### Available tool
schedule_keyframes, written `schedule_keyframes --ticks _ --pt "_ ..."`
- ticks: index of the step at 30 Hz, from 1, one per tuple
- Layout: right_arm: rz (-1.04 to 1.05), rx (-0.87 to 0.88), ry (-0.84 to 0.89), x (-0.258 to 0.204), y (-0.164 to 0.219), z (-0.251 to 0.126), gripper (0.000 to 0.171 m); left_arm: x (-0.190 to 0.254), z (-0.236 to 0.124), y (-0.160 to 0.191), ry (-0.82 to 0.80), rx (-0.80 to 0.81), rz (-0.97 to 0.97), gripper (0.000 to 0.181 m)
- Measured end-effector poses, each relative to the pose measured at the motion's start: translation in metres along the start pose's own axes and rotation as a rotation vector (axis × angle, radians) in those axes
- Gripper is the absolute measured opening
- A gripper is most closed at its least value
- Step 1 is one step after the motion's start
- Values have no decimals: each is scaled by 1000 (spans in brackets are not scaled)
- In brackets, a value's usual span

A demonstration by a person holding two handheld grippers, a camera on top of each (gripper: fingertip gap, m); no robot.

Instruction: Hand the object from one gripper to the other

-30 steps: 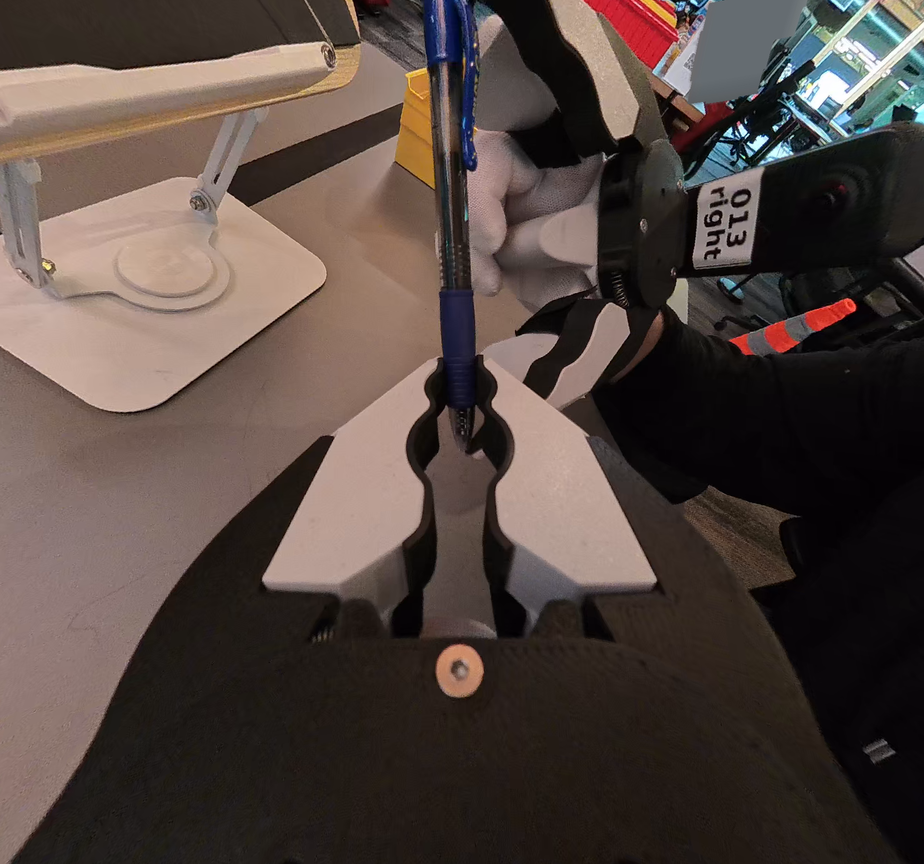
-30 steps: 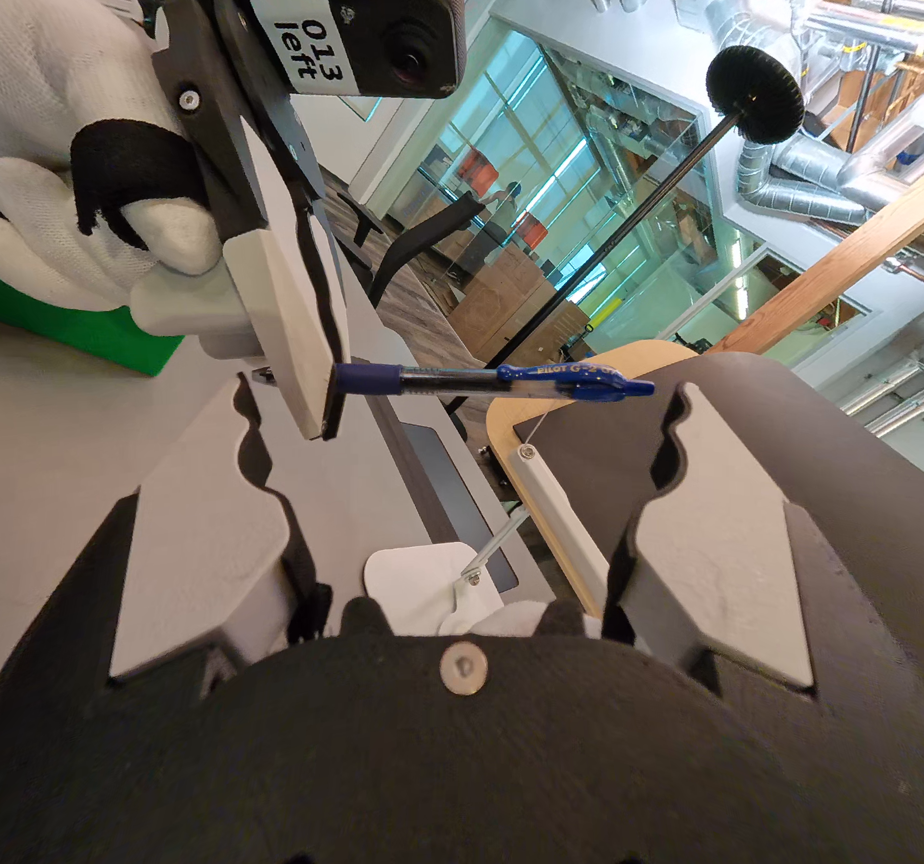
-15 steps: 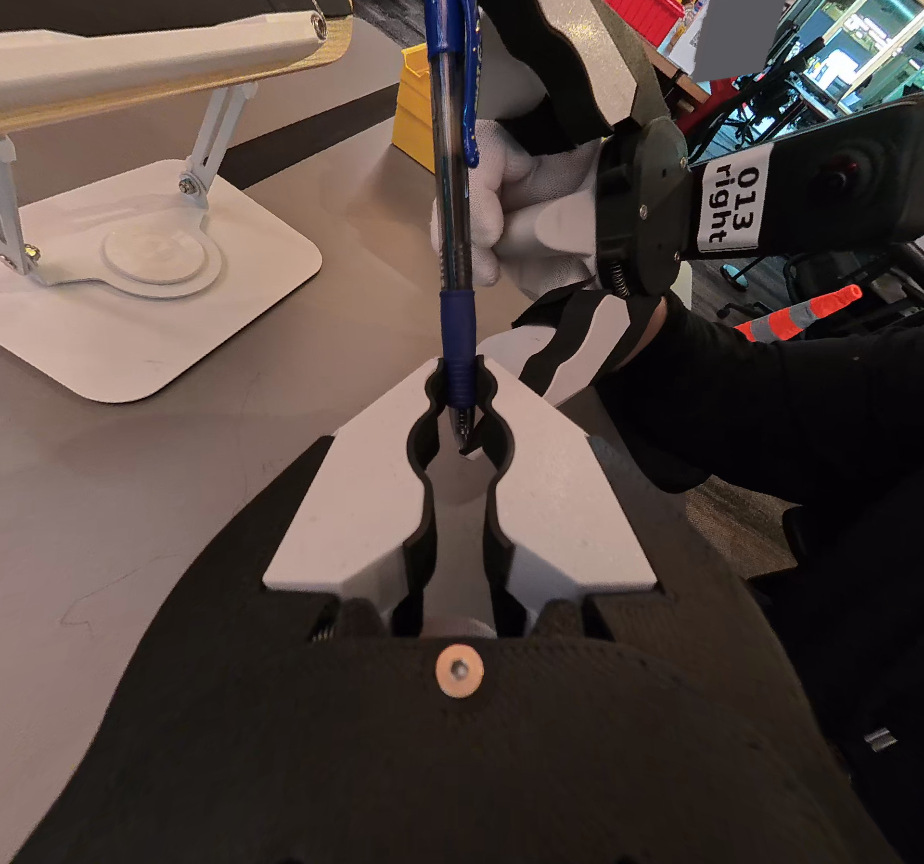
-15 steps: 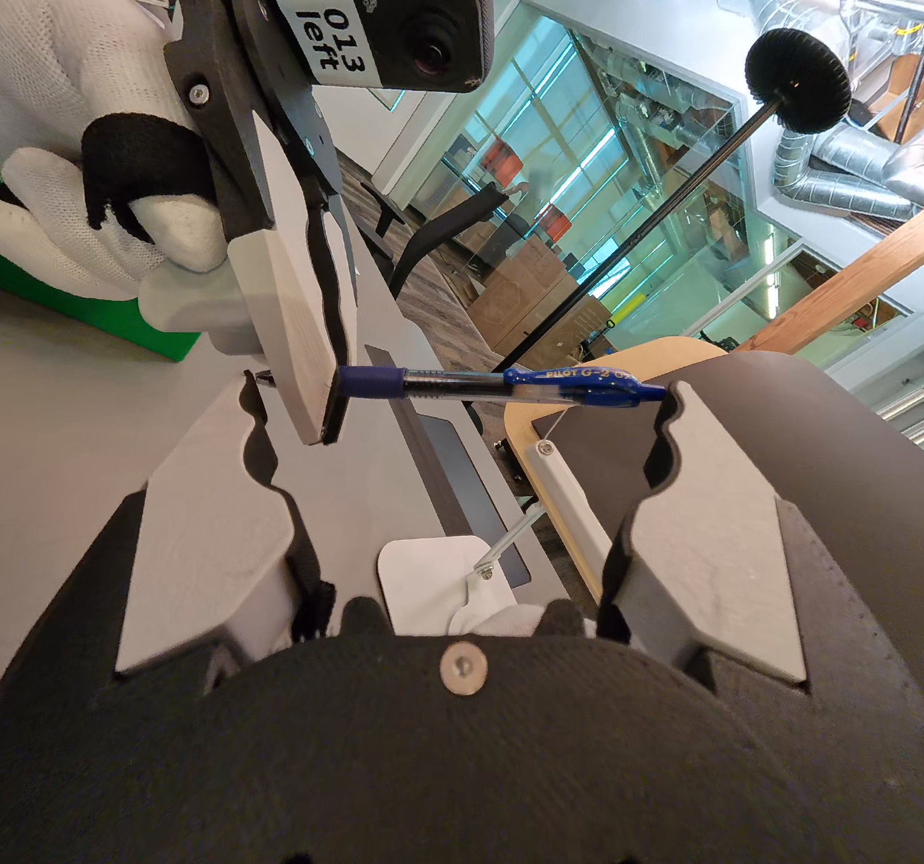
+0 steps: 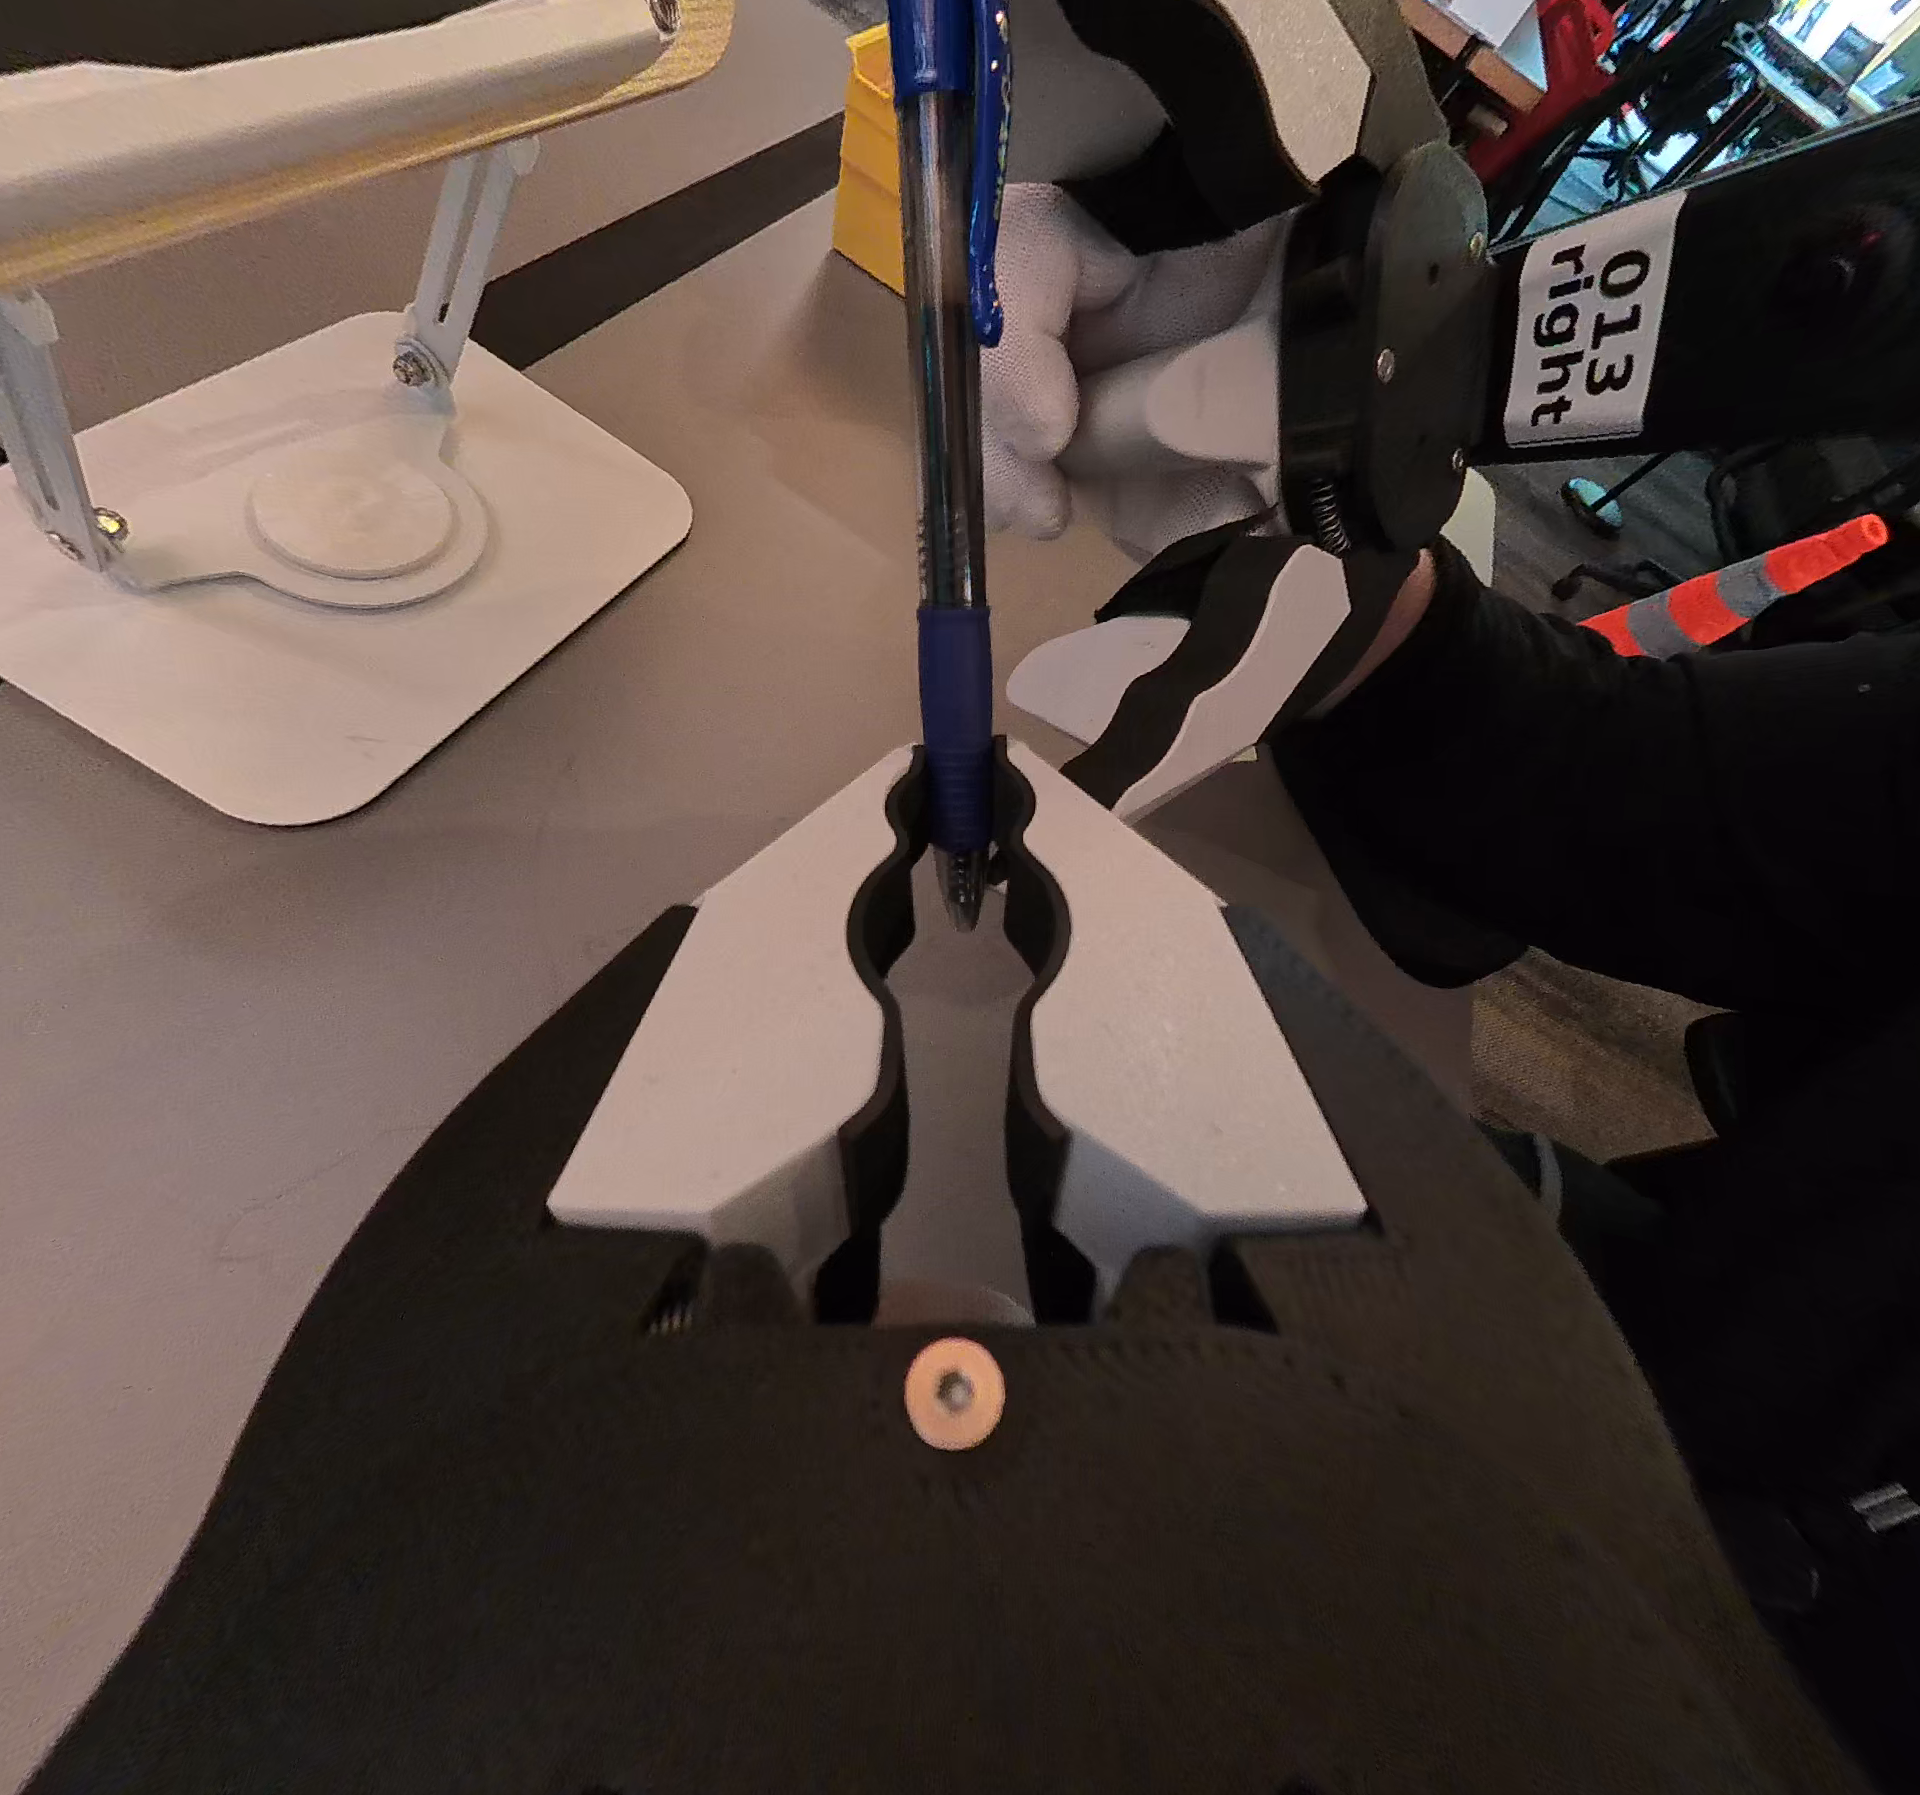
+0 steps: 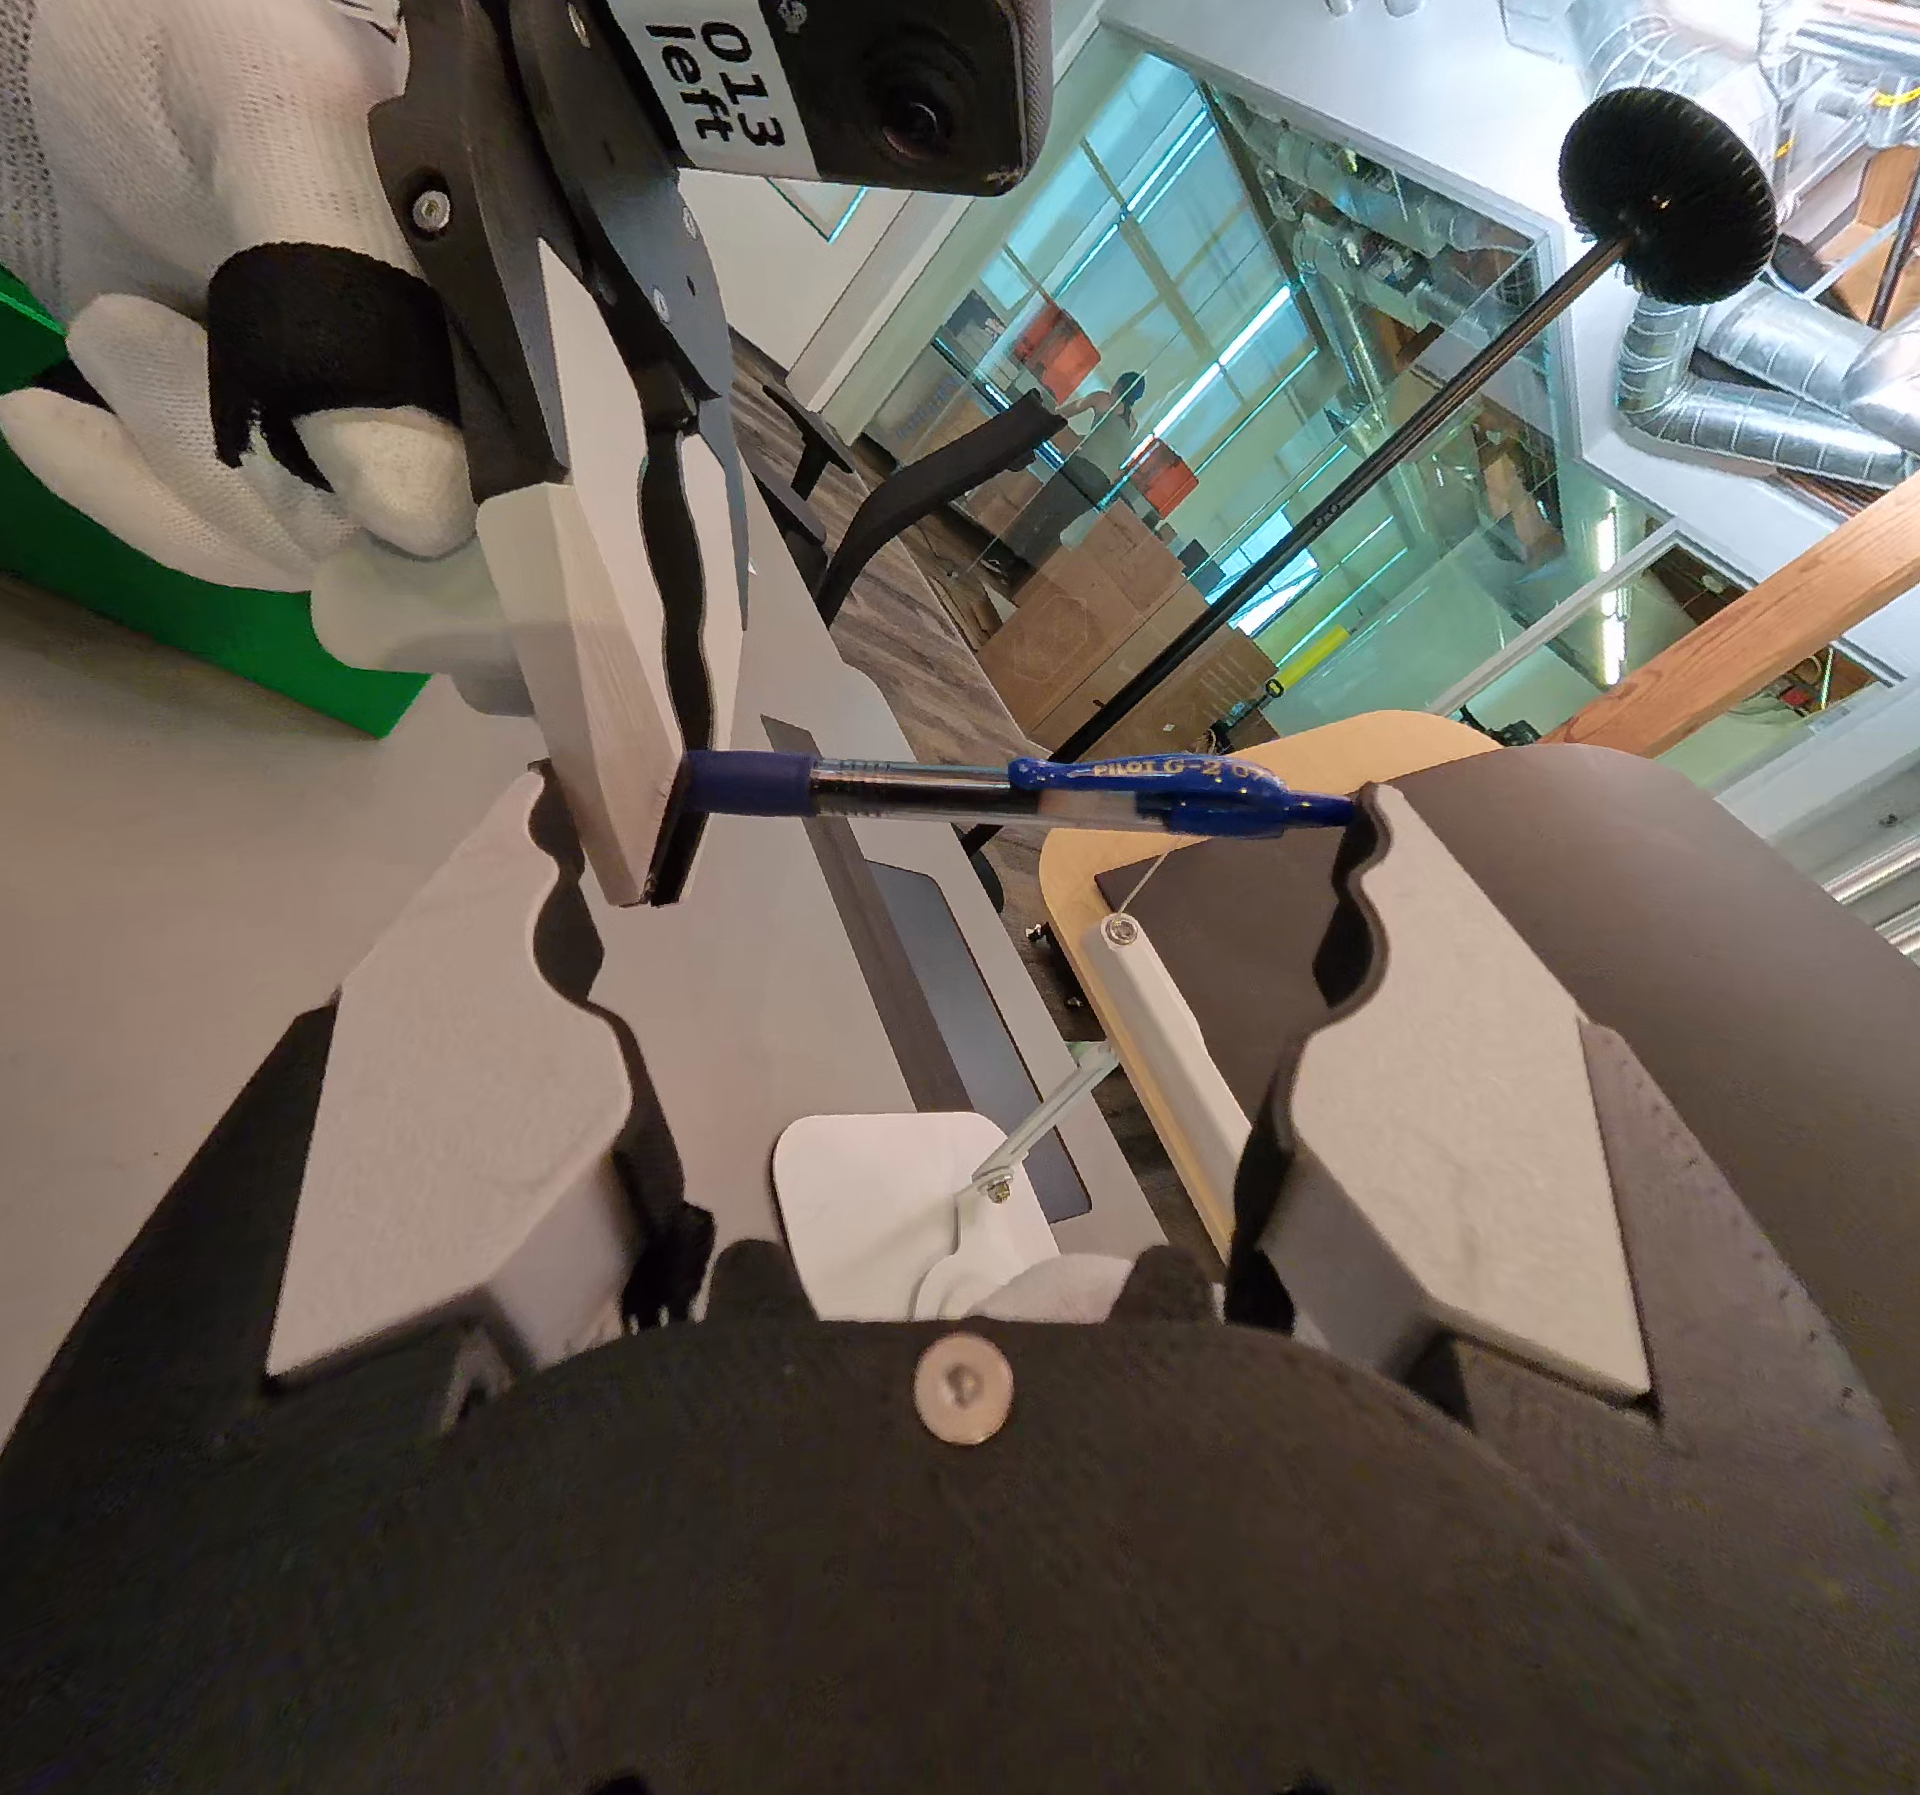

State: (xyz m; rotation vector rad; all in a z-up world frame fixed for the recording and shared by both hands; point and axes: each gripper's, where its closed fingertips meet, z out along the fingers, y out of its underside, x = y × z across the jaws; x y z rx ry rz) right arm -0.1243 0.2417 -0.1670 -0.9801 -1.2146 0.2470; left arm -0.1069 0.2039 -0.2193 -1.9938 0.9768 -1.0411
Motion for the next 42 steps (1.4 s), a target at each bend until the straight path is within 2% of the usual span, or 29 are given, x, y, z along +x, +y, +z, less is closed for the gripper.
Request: schedule_keyframes --ticks 23,28,30,34,38,42 --pt "-54 12 12 -2 -5 -1 129 -1 -2 -2 -12 -30 26 9" --pt "-33 17 -3 -3 -5 -2 134 -1 -1 -1 -31 -28 30 9" --pt "-53 6 0 -5 -4 0 147 -1 -2 -4 -27 2 6 9" --pt "-46 -1 -12 -13 -4 6 156 -2 1 -2 -28 -1 -5 9" --pt "-57 -11 3 -10 -2 6 143 -3 2 1 -28 -8 -10 9" --pt "-65 -10 -1 -10 -2 4 142 -3 3 1 -25 -8 -8 9"
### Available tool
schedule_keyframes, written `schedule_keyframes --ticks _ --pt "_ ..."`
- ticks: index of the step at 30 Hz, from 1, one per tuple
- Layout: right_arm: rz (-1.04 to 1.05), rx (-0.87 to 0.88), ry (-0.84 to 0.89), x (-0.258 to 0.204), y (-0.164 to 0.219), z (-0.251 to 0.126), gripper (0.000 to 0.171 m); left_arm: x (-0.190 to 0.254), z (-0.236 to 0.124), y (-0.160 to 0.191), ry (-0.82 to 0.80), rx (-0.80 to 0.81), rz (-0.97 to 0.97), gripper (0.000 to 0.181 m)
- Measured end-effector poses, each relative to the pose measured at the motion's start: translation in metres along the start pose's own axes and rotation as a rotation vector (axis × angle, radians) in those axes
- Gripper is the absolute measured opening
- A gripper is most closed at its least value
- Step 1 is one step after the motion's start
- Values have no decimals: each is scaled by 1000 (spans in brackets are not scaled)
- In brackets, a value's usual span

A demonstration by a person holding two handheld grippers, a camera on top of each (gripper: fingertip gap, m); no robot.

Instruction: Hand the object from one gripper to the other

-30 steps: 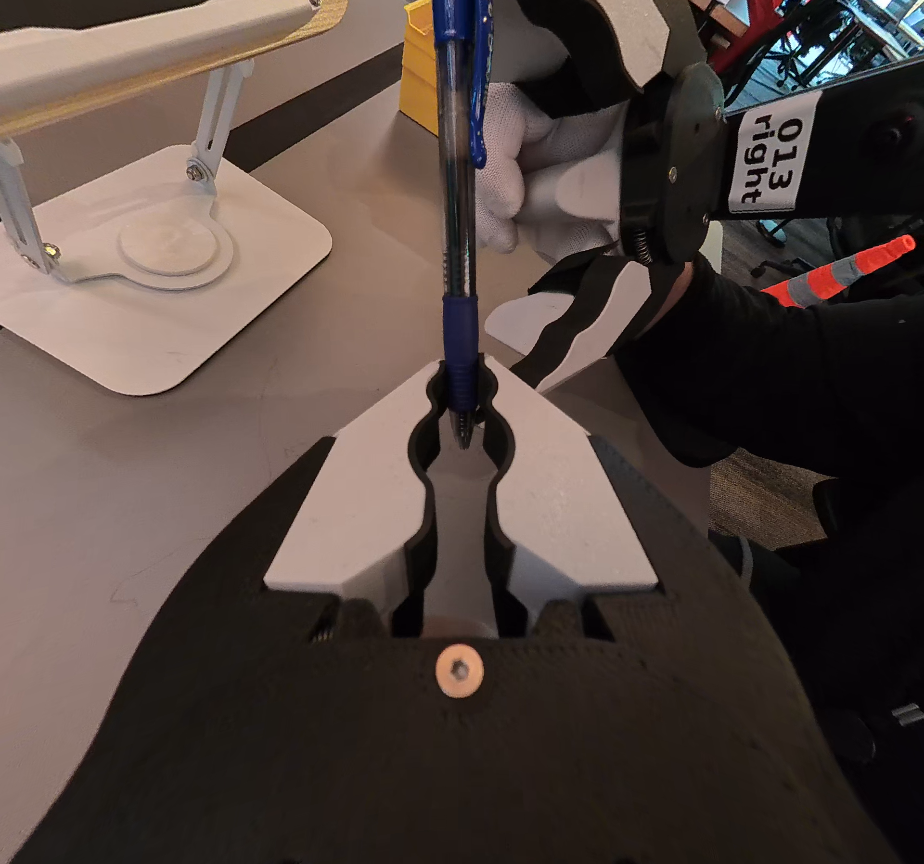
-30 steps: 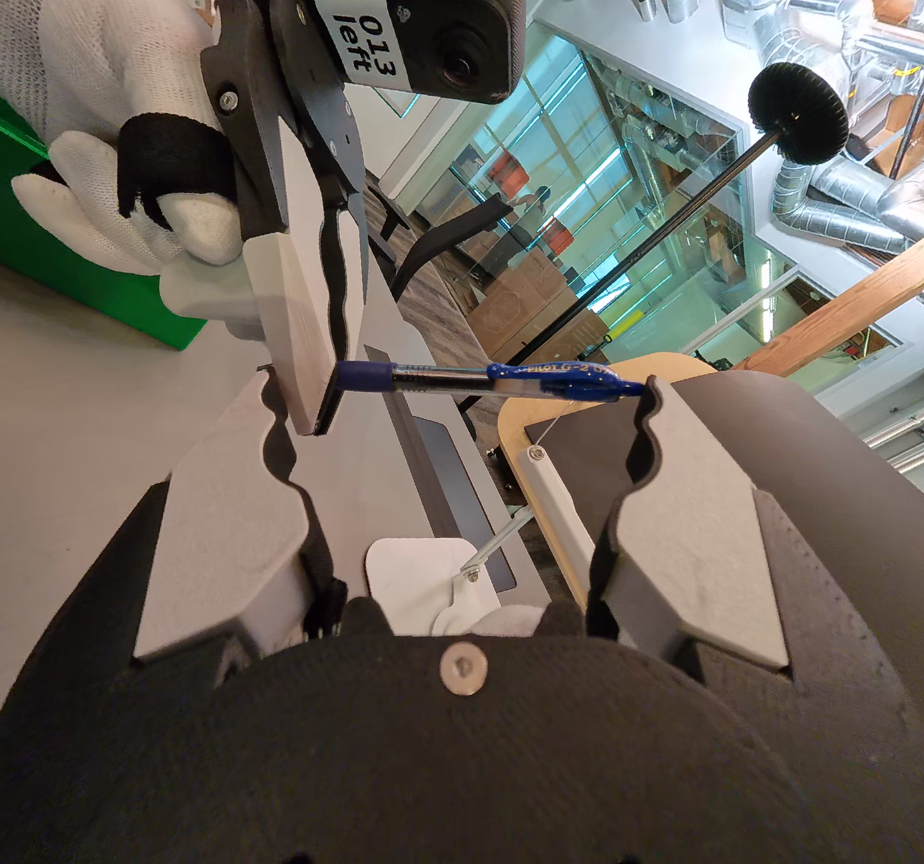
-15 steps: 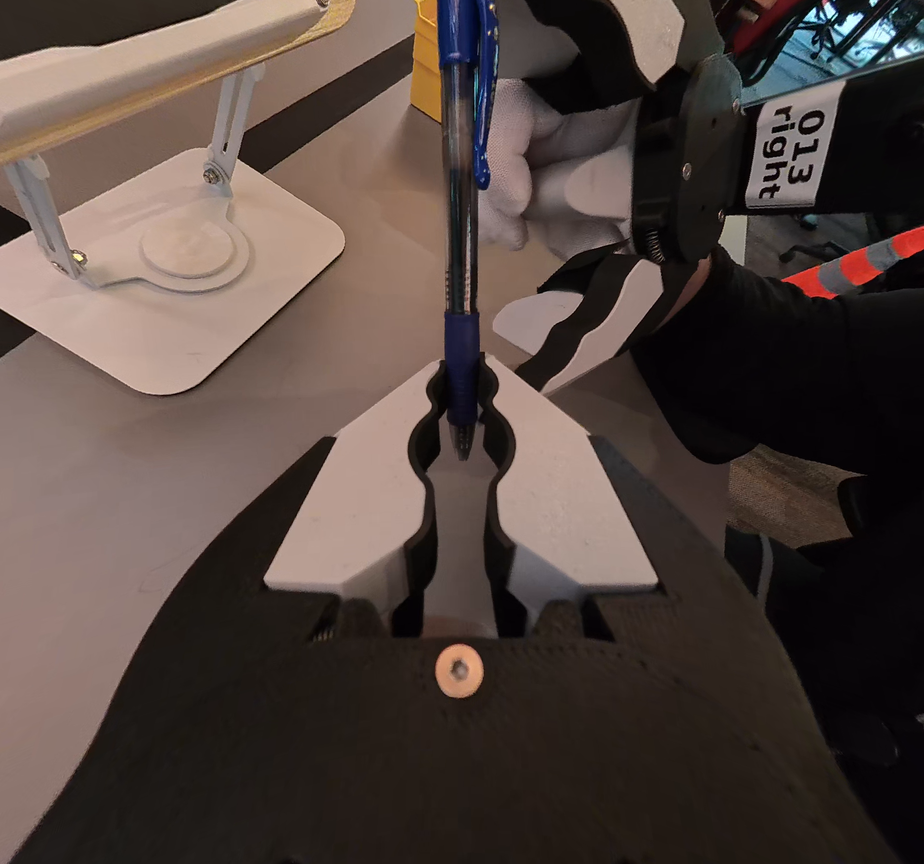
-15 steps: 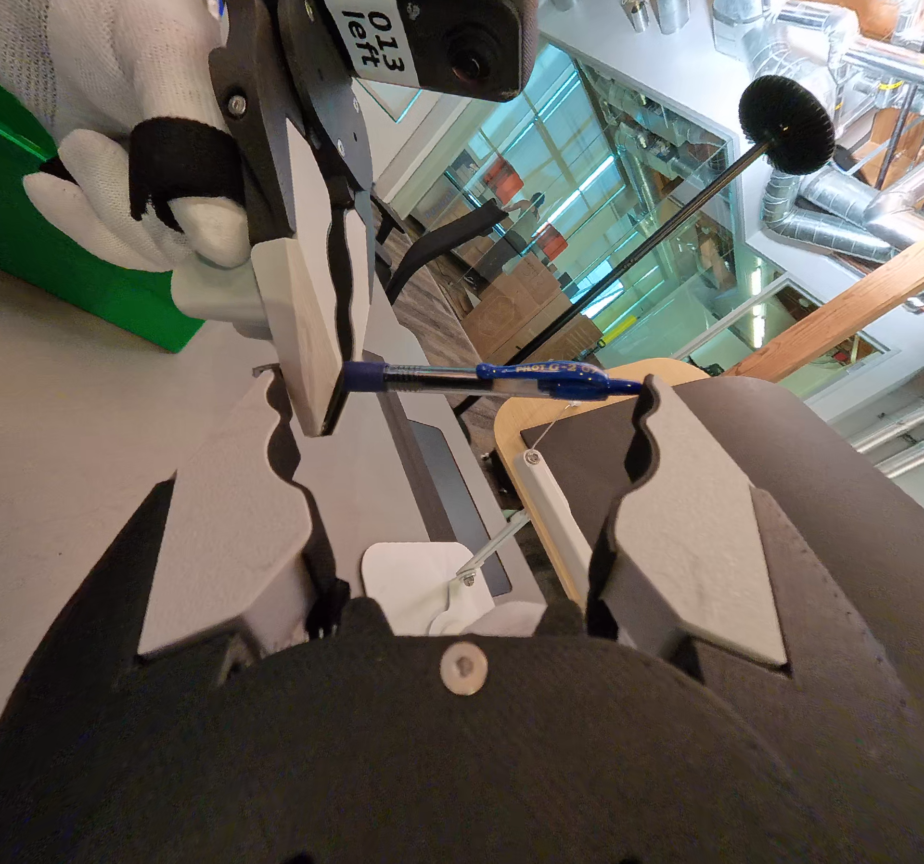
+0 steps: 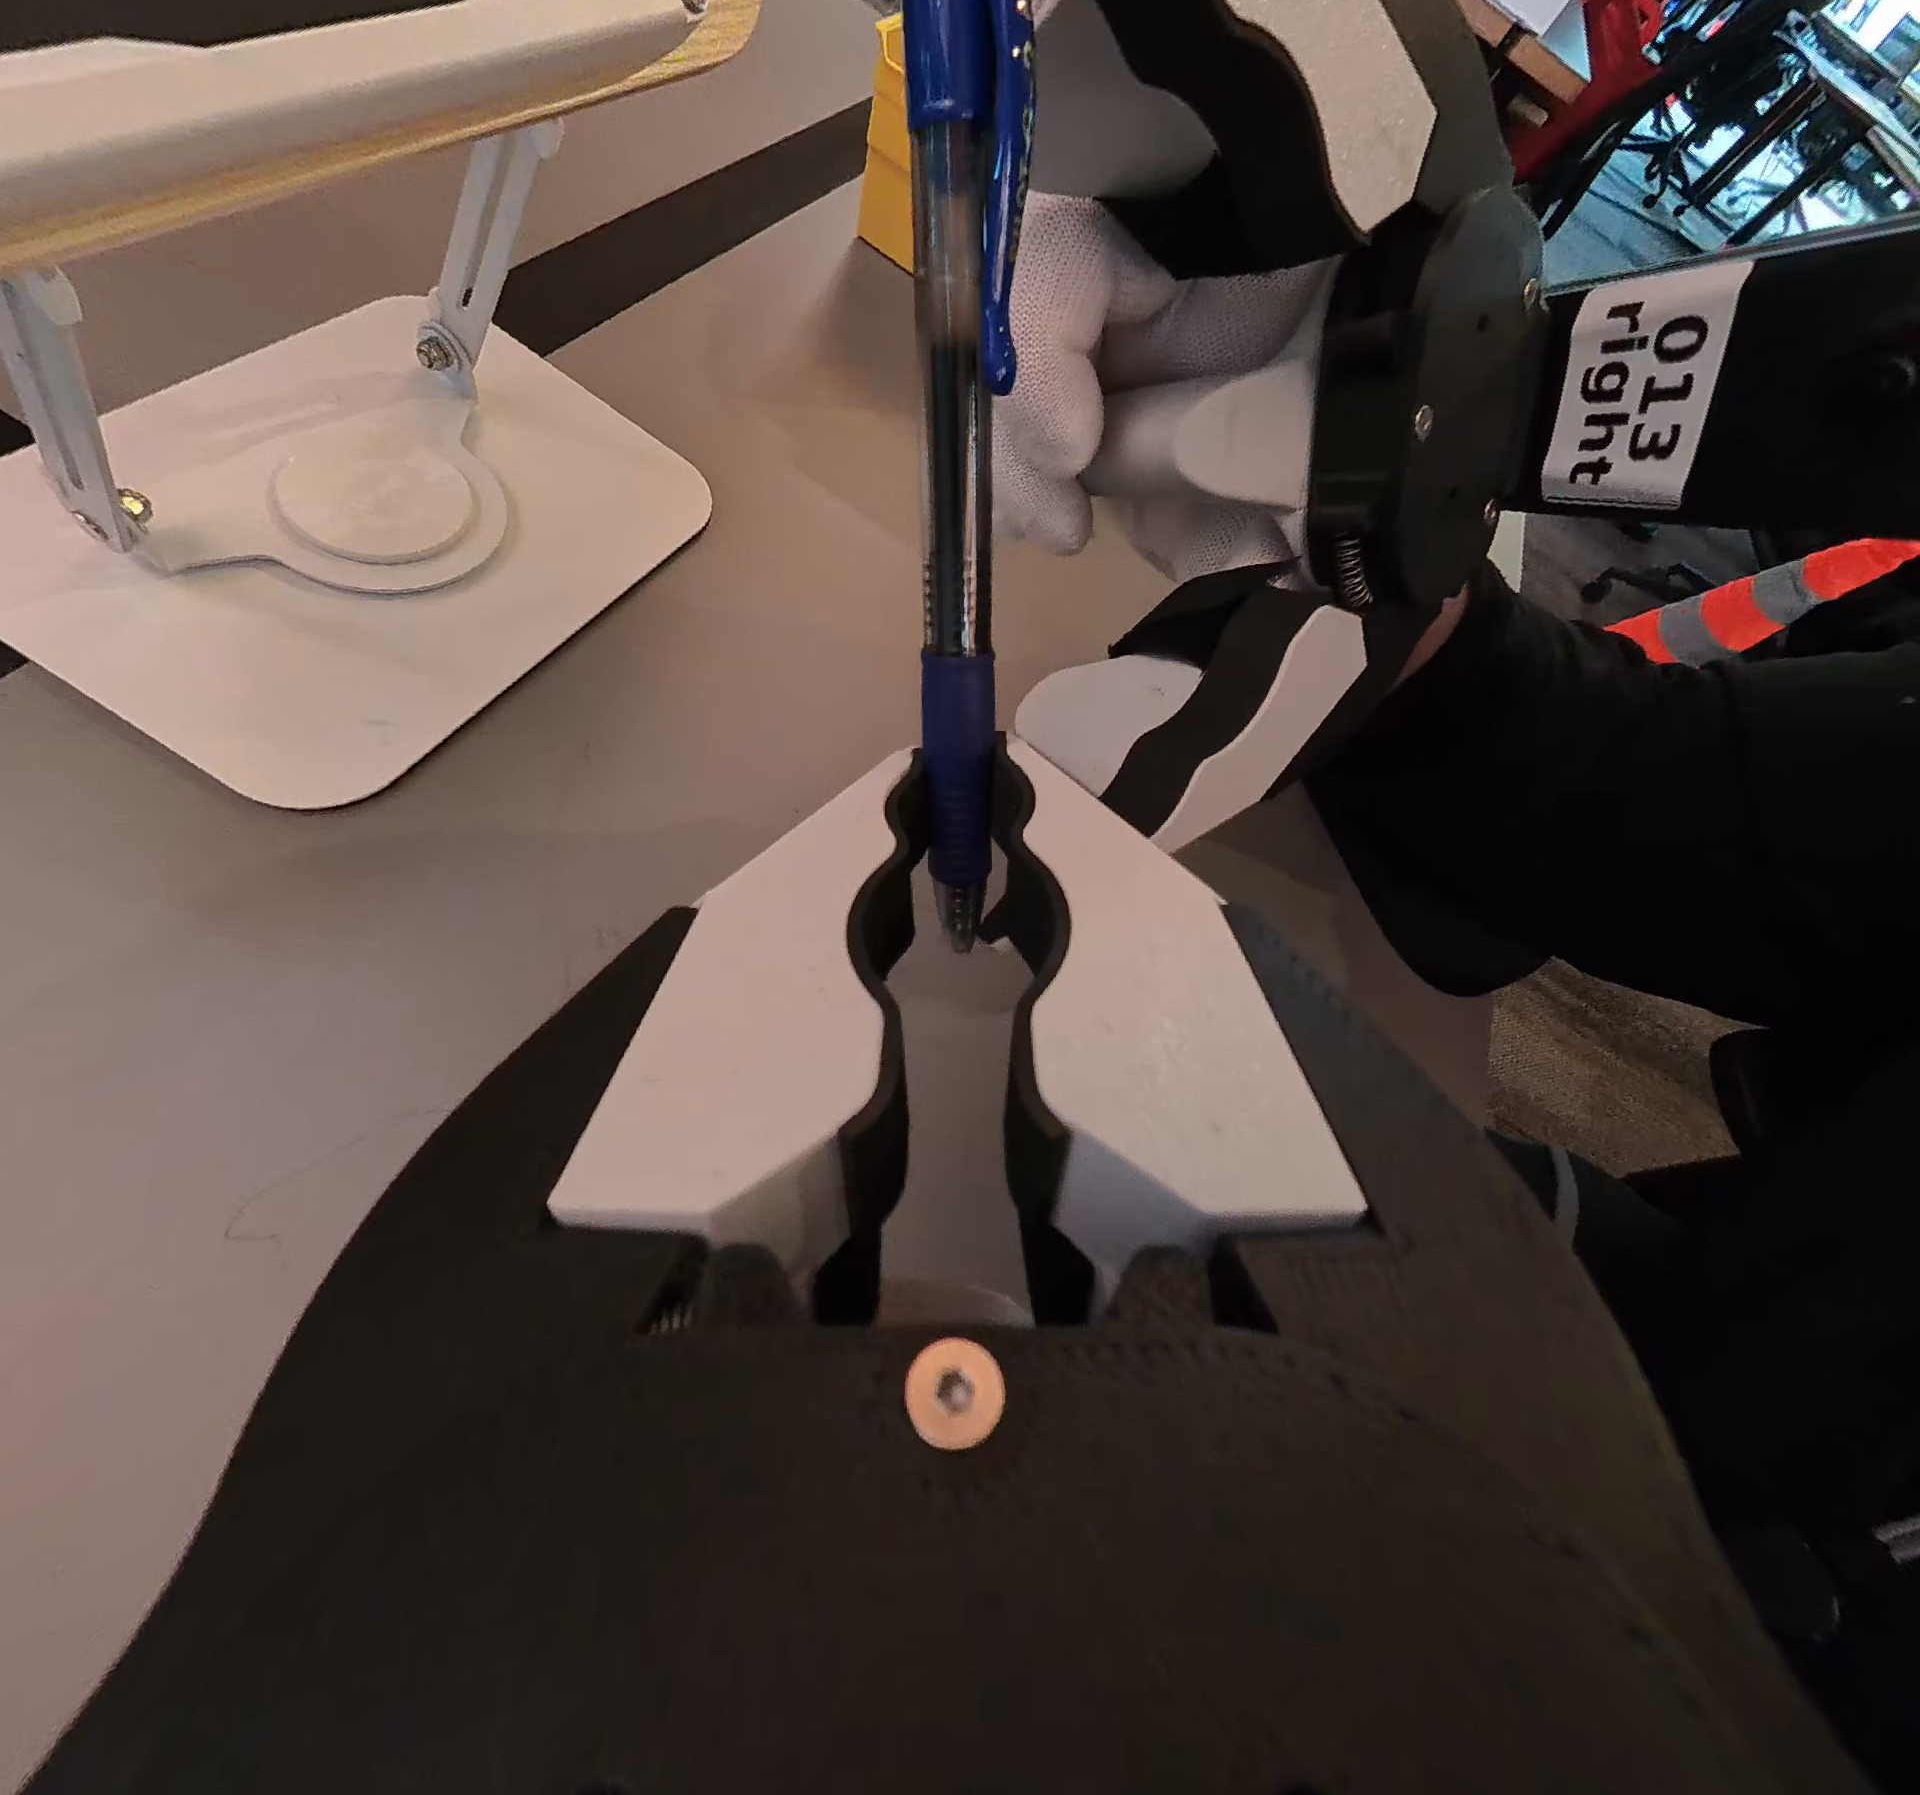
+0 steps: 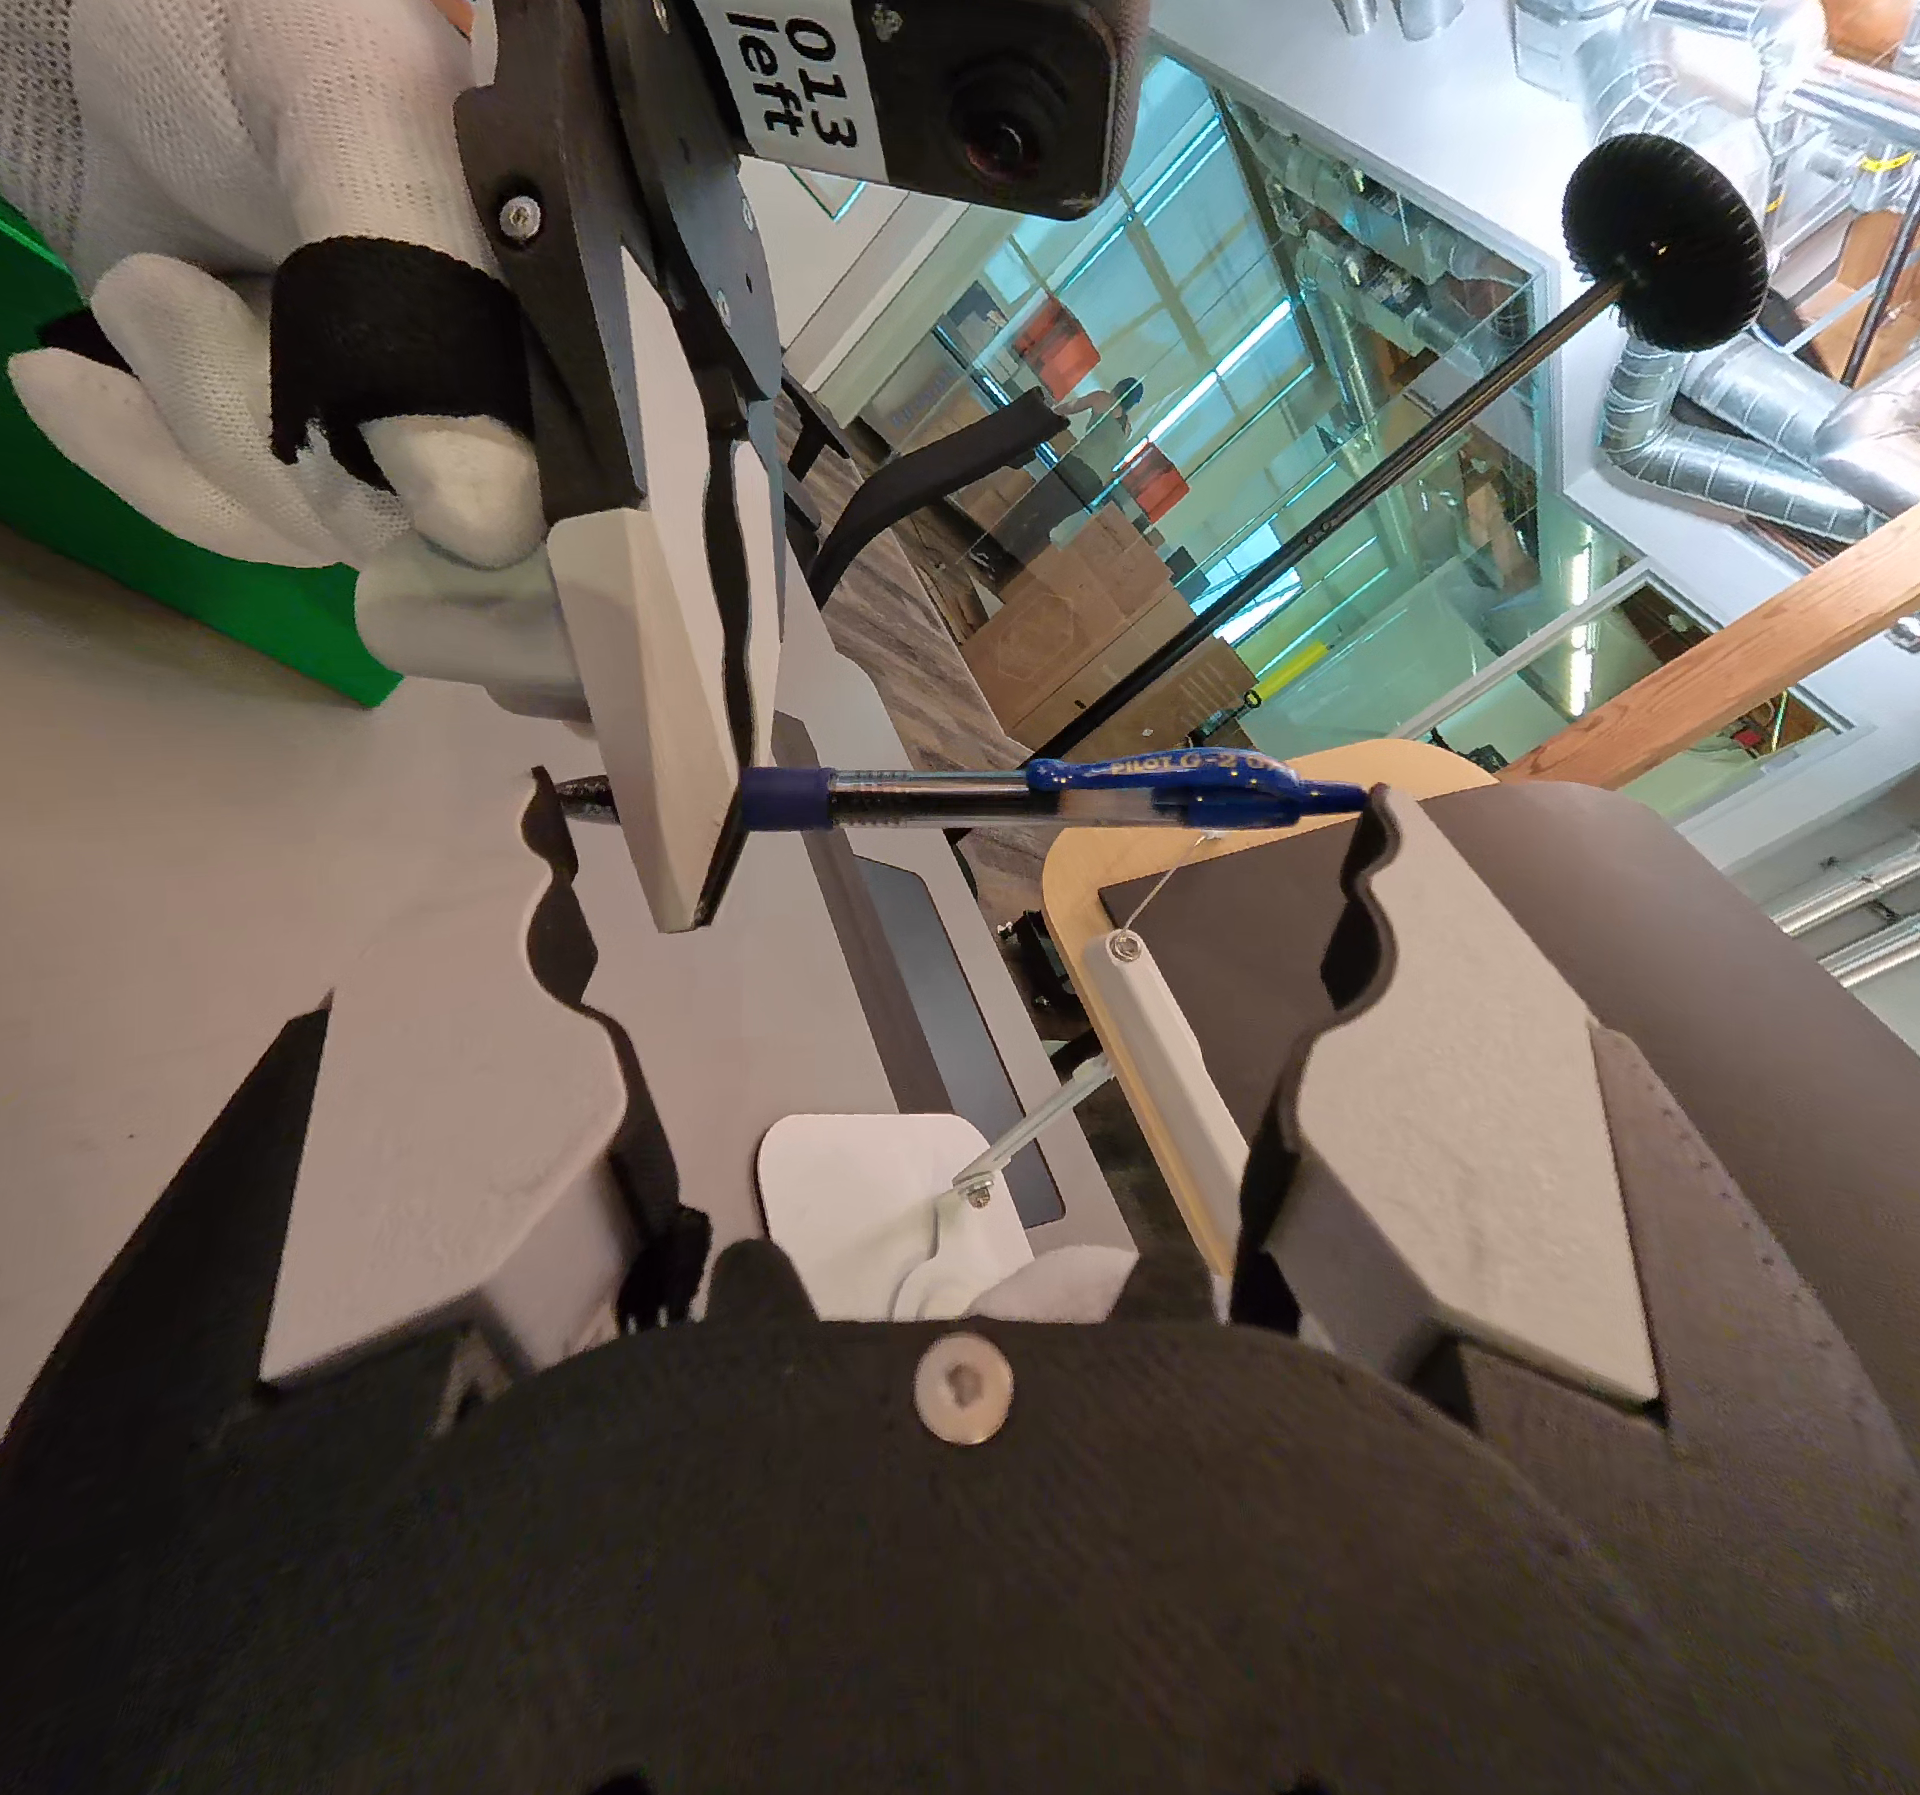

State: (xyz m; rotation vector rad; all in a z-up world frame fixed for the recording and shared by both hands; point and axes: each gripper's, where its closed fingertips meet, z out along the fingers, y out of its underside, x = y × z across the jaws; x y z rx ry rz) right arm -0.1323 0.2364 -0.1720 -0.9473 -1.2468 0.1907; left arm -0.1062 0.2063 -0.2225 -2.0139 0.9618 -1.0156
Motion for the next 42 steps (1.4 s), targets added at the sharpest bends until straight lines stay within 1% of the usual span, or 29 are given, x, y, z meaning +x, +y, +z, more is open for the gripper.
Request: schedule_keyframes --ticks 5,16,35,42 --pt "-28 -7 3 0 2 0 147 2 0 -2 10 2 -1 8" --pt "-37 -13 15 0 2 1 150 4 1 -2 18 5 -9 8" --pt "-45 -10 21 2 1 0 147 4 0 -5 13 13 -1 9" --pt "-52 4 60 7 -2 -1 149 5 -2 -10 7 59 -9 9"
